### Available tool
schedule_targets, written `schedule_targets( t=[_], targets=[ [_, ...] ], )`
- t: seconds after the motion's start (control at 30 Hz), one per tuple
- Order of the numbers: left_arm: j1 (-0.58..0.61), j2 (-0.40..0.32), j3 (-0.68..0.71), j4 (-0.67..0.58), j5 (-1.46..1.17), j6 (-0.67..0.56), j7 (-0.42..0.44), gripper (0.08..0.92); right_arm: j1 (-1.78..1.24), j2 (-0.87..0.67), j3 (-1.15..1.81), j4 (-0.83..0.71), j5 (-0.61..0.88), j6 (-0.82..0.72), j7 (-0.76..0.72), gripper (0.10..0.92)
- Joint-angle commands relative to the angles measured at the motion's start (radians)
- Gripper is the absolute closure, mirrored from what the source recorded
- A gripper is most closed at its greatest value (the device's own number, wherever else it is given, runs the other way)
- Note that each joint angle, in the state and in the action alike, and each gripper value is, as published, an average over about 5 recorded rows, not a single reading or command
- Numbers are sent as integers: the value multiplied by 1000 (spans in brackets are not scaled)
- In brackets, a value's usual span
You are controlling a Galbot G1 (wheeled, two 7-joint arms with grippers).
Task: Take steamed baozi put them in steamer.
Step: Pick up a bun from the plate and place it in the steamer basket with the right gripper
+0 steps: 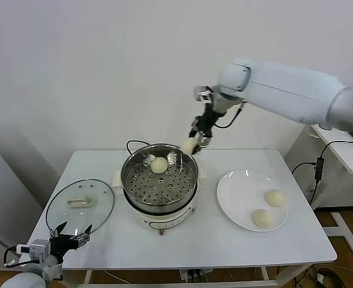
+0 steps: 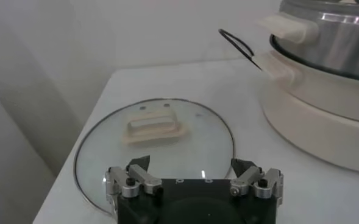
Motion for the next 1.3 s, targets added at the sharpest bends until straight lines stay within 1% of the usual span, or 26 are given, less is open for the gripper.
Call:
schedule_targets(
  t=[0.03, 0.2, 0.43, 0.77, 1.17, 1.23, 1.3],
  targets=[
    [1, 0, -1, 3, 0, -1, 0, 177, -57, 137, 11, -47, 57, -45, 64, 491],
    [5, -1, -4, 2, 0, -4, -1, 177, -128, 165, 27, -48, 65, -82, 129, 491],
    [7, -2, -6, 2, -1, -6, -1, 177, -192, 194, 37, -75, 59, -100, 174, 491],
    [17, -5, -14, -2, -1, -10, -2, 177, -269, 234, 65, -125, 27, -113, 214, 491],
    [21, -8, -16, -2, 0, -11, -3, 177, -313, 254, 77, -146, 4, -129, 240, 490],
    [21, -8, -16, -2, 0, -11, -3, 177, -316, 255, 77, -148, 3, -131, 244, 479],
    [20, -8, -16, -2, 0, -11, -3, 177, -318, 256, 78, -149, 4, -132, 248, 444]
  ],
)
